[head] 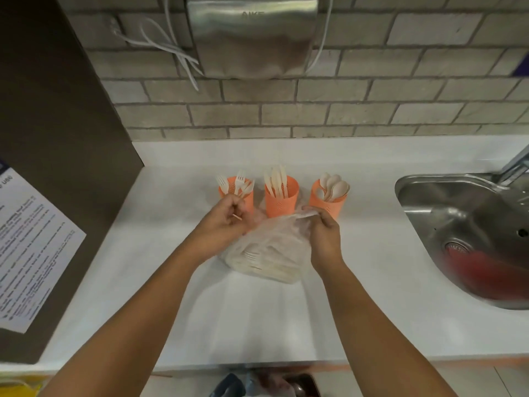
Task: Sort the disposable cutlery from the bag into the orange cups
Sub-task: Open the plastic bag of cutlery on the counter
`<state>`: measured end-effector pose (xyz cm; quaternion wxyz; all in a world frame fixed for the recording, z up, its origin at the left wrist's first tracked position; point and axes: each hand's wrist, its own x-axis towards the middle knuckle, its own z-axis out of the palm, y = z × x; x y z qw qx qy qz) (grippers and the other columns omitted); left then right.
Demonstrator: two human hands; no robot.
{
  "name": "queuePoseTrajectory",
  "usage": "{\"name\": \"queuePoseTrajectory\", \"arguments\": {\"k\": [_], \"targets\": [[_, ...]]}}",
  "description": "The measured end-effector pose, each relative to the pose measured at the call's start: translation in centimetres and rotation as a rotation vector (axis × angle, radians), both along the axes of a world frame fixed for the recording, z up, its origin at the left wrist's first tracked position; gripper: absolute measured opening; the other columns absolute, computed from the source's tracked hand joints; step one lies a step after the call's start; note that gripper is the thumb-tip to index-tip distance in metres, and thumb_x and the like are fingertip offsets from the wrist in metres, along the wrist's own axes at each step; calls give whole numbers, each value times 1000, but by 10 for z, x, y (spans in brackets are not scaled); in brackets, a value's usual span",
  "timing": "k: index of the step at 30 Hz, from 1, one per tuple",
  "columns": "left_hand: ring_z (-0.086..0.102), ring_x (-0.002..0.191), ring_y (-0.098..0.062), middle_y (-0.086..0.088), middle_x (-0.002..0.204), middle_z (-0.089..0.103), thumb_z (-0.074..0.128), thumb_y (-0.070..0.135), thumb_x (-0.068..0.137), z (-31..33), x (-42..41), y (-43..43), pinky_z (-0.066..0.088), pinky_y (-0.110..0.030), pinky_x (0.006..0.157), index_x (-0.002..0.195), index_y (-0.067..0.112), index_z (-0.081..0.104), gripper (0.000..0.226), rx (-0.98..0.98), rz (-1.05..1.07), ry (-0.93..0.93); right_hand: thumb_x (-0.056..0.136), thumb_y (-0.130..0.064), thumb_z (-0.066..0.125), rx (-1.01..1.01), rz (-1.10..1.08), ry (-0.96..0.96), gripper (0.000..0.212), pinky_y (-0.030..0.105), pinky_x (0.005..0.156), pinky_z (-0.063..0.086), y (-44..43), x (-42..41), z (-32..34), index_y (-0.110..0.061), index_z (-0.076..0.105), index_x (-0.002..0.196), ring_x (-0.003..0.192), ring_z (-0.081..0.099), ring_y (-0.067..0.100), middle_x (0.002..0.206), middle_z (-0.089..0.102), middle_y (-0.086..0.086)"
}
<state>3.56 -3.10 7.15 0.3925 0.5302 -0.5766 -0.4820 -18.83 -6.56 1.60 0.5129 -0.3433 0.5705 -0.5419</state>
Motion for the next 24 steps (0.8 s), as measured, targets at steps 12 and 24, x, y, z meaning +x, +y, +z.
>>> {"name": "queuePoseTrajectory", "arguments": {"k": [12,24], "targets": [[62,84,-16,0,93,68,66,20,97,-9,-25,-6,50,-33,77,95,20,78,12,-226,266,-503,97,-16,62,-183,245,155,20,35,85,49,0,-9,14,-29,74,87,89,63,7,92,72,-13],[44,58,-13,3,63,46,59,31,99,56,-22,6,38,-31,67,72,20,50,31,203,542,524,87,-25,51,-67,207,-480,32,29,62,44,-10,-65,62,-14,47,57,55,44,22,57,39,3]]}}
